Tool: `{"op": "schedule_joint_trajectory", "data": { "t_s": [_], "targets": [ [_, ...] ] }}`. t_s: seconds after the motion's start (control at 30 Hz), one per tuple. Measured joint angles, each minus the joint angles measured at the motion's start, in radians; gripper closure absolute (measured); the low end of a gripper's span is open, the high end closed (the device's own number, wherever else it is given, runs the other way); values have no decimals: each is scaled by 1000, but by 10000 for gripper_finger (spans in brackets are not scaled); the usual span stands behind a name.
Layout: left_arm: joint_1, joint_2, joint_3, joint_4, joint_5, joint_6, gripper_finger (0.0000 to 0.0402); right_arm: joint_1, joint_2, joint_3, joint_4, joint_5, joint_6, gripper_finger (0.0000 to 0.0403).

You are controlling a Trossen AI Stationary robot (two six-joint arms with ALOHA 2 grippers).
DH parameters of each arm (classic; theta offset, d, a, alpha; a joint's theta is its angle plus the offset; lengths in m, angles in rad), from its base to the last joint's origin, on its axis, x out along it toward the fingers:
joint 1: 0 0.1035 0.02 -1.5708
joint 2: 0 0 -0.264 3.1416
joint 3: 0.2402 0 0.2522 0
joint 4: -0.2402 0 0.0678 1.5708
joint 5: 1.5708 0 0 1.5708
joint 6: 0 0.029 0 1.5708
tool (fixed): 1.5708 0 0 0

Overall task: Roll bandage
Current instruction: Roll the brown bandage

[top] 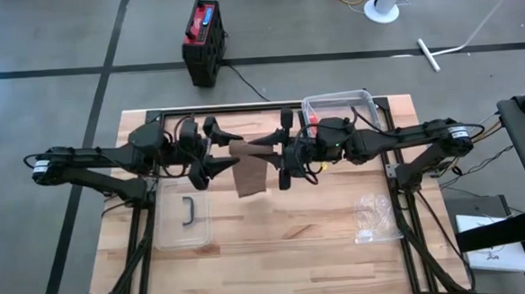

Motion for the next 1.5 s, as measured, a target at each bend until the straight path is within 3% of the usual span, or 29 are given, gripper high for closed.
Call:
{"op": "schedule_joint_trajectory", "data": {
  "t_s": [0.47,0.83,1.23,1.5],
  "targets": [
    [2,3,0,2,-11,-23,126,0,0,0,10,6,-24,313],
    [3,17,0,0,-13,-2,114,0,0,0,19,5,-34,313],
    [4,29,0,1,-18,5,232,0,0,0,-3,2,-16,313],
    [3,25,0,-2,-17,66,297,0,0,0,-7,2,96,250]
  ]
}}
